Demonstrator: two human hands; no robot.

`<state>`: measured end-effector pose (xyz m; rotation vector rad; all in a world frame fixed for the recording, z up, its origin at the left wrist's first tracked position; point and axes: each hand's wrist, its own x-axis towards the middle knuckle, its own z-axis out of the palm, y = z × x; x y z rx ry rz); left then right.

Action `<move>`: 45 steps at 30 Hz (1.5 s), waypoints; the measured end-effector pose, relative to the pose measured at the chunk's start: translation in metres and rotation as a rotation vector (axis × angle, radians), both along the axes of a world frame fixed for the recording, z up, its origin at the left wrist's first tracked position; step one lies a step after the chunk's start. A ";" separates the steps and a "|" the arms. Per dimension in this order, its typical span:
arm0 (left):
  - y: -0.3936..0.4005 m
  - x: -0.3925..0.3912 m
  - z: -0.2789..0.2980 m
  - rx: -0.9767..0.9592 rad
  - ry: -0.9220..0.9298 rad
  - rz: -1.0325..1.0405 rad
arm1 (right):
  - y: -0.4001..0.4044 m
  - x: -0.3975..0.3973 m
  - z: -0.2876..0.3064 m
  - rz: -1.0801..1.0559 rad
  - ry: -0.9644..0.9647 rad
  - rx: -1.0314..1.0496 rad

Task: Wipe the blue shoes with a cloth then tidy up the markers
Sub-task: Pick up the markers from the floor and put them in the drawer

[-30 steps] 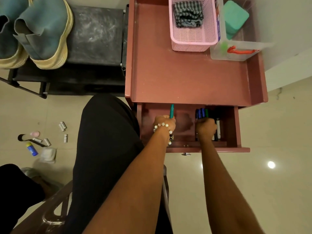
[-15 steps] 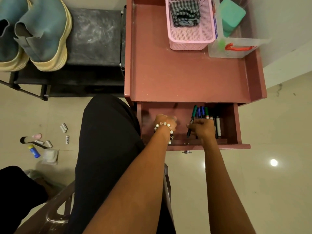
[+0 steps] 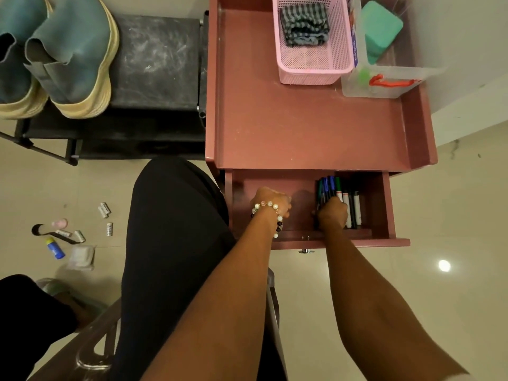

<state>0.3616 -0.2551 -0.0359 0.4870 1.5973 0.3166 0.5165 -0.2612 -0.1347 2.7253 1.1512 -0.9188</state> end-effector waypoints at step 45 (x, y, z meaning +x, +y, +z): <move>-0.091 -0.350 0.094 0.557 0.111 0.889 | -0.005 -0.370 0.205 0.411 0.981 0.523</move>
